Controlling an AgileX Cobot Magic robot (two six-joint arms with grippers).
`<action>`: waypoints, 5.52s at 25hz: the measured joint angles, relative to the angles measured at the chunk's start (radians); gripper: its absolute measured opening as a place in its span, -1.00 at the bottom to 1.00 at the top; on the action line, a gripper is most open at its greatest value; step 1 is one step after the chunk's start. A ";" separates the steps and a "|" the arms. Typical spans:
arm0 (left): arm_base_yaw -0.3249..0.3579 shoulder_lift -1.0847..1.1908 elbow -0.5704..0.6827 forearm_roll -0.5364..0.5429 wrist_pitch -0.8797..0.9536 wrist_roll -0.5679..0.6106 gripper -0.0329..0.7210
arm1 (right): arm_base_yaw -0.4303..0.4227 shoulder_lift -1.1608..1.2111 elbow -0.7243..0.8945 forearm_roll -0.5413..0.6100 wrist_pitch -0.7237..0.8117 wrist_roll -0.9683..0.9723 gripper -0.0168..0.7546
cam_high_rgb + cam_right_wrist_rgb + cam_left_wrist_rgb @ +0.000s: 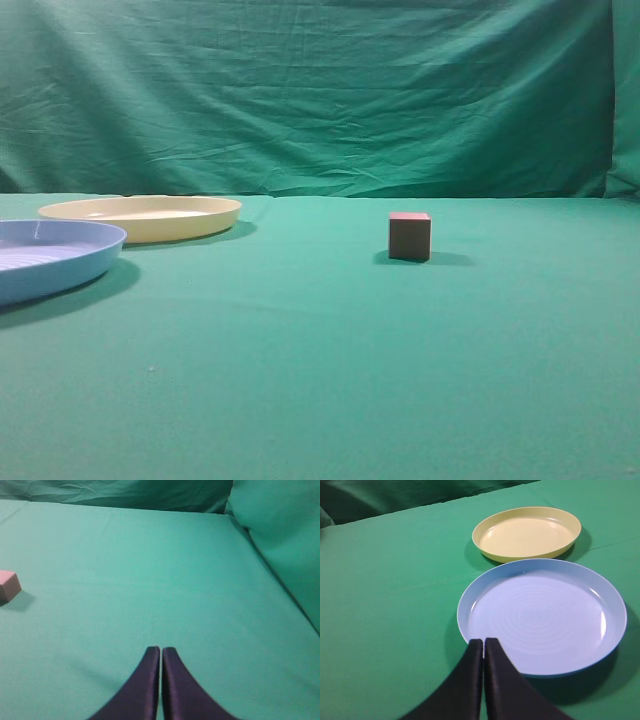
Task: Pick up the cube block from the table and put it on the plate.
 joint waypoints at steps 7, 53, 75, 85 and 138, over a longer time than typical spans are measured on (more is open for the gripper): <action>0.000 0.000 0.000 0.000 0.000 0.000 -0.91 | 0.000 0.000 0.000 -0.001 0.000 0.000 -0.96; 0.000 0.000 0.000 0.000 0.000 0.000 -0.91 | 0.275 1.285 -0.821 0.314 0.081 -0.415 -0.96; 0.000 0.000 0.000 0.000 0.000 0.000 -0.91 | 0.453 1.876 -1.103 0.323 -0.089 -0.536 0.71; 0.000 0.000 0.000 0.000 0.000 0.000 -0.91 | 0.455 1.932 -1.120 0.334 -0.119 -0.527 -0.13; 0.000 0.000 0.000 0.000 0.000 0.000 -0.91 | 0.496 1.679 -1.834 0.136 0.684 -0.186 -0.96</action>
